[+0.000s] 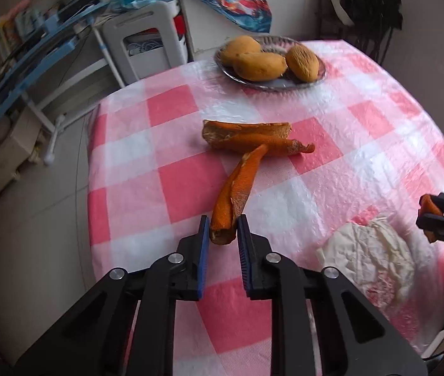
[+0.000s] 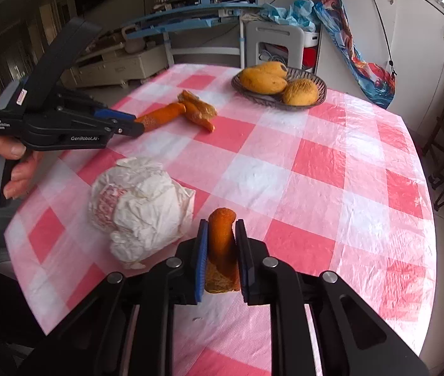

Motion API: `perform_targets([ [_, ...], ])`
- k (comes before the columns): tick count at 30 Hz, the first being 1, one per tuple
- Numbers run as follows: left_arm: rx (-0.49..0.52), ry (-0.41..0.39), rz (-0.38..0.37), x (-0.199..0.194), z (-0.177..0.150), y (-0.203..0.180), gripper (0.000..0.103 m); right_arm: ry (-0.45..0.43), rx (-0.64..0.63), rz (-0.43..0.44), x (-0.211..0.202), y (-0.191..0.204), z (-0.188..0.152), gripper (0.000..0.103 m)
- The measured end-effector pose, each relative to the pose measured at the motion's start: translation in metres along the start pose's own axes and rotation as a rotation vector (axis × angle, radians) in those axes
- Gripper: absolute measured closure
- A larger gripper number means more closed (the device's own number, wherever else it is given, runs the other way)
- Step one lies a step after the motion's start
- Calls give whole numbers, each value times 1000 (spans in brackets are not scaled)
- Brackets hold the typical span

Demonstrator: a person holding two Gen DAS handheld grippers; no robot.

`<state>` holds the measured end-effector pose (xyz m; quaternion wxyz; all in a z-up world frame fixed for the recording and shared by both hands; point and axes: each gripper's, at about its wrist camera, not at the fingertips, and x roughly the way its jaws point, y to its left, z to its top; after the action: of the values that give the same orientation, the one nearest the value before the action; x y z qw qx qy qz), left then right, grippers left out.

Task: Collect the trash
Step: 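Grasp an orange peel with the left gripper while the right grasps another orange peel, then carry both orange peels over the yellow basin and open both grippers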

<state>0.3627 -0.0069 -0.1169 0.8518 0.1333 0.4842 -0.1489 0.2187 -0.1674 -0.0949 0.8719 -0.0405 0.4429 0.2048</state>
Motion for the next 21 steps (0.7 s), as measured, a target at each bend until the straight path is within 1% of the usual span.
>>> perform_targets([
  [2, -56, -15, -17, -15, -10, 5, 87, -29, 10, 45, -14, 2, -3, 85],
  [5, -106, -53, -15, -40, -22, 5, 87, -72, 4, 121, -36, 10, -8, 85],
  [7, -152, -78, -28, -57, -34, 2, 87, -88, -18, 150, -48, 18, -11, 85],
  [9, -165, -88, -22, -68, -45, -3, 87, -90, -24, 212, -58, 30, -22, 85],
  [10, -173, -92, -22, -74, -53, -7, 87, -87, -34, 227, -61, 36, -26, 85],
  [14, -230, -113, -36, -100, -85, -16, 87, -49, -134, 302, -73, 72, -51, 85],
  [15, -241, -118, -35, -106, -92, -18, 87, -34, -168, 316, -76, 82, -58, 85],
  [17, -274, -129, -43, -122, -114, -24, 87, 8, -222, 346, -80, 99, -74, 85],
  [19, -276, -126, -40, -133, -133, -34, 87, 53, -254, 376, -82, 109, -89, 85],
  [21, -270, -113, -37, -145, -156, -49, 87, 99, -298, 378, -81, 120, -106, 85],
])
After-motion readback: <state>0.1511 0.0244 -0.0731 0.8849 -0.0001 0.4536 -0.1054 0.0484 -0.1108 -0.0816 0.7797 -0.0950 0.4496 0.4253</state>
